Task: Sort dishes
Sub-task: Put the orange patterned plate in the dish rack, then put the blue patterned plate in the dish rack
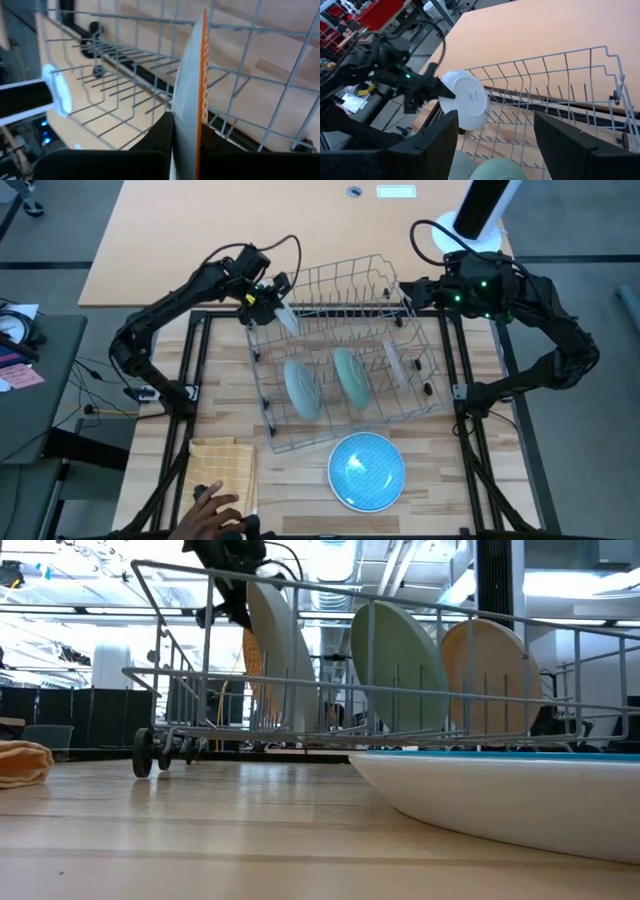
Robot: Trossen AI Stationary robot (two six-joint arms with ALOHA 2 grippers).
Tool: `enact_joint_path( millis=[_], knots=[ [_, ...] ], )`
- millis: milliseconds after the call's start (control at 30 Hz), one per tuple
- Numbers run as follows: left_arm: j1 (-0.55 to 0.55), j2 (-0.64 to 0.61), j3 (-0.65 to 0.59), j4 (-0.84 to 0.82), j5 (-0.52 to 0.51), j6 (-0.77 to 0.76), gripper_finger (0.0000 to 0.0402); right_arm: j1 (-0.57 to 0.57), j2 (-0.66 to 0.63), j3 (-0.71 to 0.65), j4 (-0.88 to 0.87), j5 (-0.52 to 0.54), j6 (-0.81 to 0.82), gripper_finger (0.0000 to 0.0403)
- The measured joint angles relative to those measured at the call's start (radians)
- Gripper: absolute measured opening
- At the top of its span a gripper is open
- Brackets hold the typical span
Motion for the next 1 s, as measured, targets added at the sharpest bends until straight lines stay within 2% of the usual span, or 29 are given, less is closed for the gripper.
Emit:
enact_joint_path(
  millis=[133, 300, 600, 733, 867, 1000],
  knots=[
    [-0.008, 0.0, -0.03, 0.057, -0.042, -0.02, 0.0019, 0.0, 0.0, 0.0, 0.0, 0.0, 0.0, 0.026],
    [-0.007, 0.0, -0.03, 0.076, -0.04, -0.098, 0.0029, 0.0, 0.0, 0.0, 0.0, 0.0, 0.0, 0.026],
    [-0.007, -0.002, -0.029, 0.098, -0.03, -0.171, 0.0108, 0.0, 0.0, 0.0, 0.0, 0.0, 0.0, 0.026],
    [-0.008, -0.006, -0.027, 0.109, -0.058, -0.188, 0.0142, 0.0, 0.0, 0.0, 0.0, 0.0, 0.001, 0.026],
    [-0.008, -0.011, 0.016, 0.107, -0.113, -0.255, 0.0156, 0.0, 0.0, 0.0, -0.001, -0.003, 0.008, 0.026],
    [-0.005, -0.029, 0.084, 0.099, -0.123, -0.339, 0.0157, 0.0, -0.002, 0.001, -0.053, -0.051, 0.06, 0.026]
  ],
)
